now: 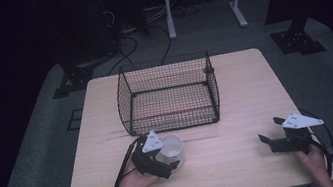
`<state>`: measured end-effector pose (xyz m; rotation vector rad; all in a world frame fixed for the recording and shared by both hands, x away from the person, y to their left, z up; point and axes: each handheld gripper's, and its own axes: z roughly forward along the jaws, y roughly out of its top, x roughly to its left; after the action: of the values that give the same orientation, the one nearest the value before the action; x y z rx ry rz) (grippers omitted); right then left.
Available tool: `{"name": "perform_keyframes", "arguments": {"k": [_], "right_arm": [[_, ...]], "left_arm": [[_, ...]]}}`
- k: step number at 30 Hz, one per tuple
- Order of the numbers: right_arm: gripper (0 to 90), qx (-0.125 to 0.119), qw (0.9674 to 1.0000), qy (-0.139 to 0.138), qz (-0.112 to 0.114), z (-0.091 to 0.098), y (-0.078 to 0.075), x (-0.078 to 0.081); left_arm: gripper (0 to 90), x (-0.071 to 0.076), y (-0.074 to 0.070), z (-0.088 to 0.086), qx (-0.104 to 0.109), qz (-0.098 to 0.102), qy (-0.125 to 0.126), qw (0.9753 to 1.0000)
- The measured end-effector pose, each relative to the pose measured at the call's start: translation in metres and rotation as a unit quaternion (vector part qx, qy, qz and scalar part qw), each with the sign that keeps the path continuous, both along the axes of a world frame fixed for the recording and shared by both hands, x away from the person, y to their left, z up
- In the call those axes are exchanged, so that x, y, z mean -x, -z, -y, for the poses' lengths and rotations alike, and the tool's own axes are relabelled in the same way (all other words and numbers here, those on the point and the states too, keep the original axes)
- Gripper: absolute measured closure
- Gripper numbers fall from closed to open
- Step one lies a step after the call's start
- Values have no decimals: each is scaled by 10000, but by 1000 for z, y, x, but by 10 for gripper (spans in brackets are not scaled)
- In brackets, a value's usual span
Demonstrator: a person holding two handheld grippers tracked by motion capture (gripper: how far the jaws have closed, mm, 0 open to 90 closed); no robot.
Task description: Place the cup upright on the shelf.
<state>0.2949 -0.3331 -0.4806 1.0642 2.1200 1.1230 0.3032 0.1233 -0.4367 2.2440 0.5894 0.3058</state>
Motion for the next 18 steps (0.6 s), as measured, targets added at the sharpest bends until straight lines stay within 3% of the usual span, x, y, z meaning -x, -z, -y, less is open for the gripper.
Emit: {"name": "perform_keyframes", "arguments": {"k": [4,11,15,18], "right_arm": [[131,-5,10000,-2,-2,0,0,0],[131,4,10000,-9,6,0,0,0],[131,3,10000,-11,7,0,0,0],[131,-1,10000,-11,5,0,0,0]], "left_arm": [[33,-1,0,4,-124,48,11,9999],[70,-6,-2,13,-305,-53,91,9995],[188,-7,-2,14,-373,-87,184,9991],[204,-7,-3,13,-345,-120,198,9991]]}}
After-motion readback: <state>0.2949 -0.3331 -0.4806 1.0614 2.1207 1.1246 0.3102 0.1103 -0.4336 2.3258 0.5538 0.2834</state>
